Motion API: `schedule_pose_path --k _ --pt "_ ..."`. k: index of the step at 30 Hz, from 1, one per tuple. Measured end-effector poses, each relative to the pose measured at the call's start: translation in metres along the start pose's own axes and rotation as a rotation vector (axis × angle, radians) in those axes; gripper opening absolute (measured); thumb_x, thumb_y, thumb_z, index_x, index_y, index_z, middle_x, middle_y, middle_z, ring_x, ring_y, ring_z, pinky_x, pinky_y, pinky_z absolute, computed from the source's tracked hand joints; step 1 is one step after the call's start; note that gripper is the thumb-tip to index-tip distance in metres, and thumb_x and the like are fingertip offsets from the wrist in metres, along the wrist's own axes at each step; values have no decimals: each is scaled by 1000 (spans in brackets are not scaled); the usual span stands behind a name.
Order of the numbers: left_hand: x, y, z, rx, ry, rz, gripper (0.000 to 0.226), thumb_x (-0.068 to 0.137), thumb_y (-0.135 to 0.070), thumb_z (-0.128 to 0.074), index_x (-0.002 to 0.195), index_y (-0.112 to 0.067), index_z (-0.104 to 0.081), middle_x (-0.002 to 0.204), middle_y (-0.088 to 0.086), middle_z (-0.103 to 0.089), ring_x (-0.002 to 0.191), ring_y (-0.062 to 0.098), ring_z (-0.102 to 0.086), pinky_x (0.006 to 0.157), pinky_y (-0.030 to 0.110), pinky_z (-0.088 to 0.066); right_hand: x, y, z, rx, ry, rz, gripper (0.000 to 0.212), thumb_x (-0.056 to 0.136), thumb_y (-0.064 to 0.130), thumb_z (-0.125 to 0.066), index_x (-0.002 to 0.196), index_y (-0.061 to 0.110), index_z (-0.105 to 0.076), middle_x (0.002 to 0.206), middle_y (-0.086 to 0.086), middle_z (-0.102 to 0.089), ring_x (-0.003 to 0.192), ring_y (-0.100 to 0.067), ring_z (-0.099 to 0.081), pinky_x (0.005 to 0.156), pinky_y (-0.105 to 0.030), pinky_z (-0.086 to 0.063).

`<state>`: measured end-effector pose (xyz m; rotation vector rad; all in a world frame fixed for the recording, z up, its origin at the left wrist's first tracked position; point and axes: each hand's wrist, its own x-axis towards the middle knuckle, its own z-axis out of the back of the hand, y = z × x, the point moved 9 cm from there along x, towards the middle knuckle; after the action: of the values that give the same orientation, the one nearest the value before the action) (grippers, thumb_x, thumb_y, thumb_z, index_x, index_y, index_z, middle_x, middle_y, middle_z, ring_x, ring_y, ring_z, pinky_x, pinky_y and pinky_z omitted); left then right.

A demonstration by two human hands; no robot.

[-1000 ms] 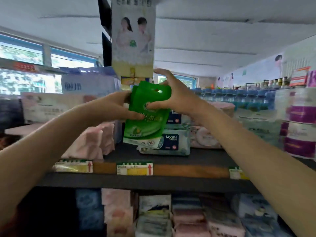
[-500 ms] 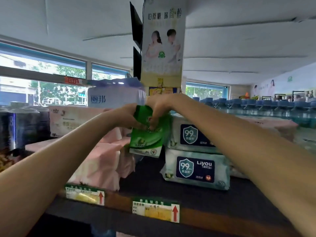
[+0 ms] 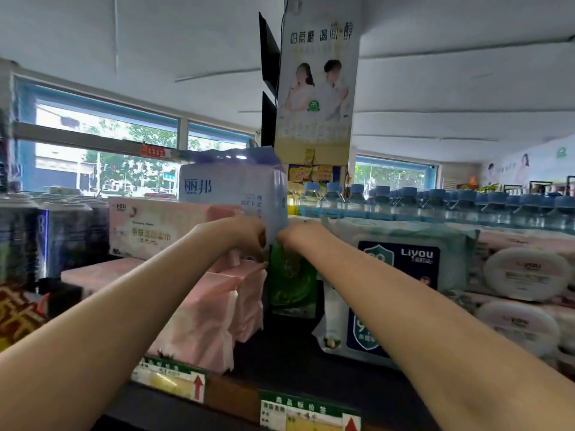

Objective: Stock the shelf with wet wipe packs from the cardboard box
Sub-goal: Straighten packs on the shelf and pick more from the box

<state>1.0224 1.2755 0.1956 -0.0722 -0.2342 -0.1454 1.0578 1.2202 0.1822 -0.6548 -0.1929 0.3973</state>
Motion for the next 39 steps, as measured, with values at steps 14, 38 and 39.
schedule_pose_path --k 14,38,39 --pt "-3 -14 -4 39 -100 -111 24 91 -20 -50 109 -8 -61 115 11 -62 108 26 -58 88 32 -44 -37 4 35 -184 -455 -80 42 96 9 -38 138 11 -39 138 -9 -49 133 -28 -37 117 -46 3" --pt "-504 -487 -188 -138 129 -1624 30 92 -21 -45 116 -7 -56 118 15 -59 108 33 -57 83 40 -47 -824 73 -273 626 715 -1298 35 91 18 -53 125 9 -50 126 -17 -46 120 -36 -45 97 -39 -40" --pt "-540 -498 -202 -123 159 -1678 30 92 -21 -45 116 -7 -56 119 15 -59 109 33 -57 84 39 -47 -867 103 -276 668 792 -1359 36 92 18 -52 126 10 -49 127 -15 -48 120 -34 -47 98 -38 -40"
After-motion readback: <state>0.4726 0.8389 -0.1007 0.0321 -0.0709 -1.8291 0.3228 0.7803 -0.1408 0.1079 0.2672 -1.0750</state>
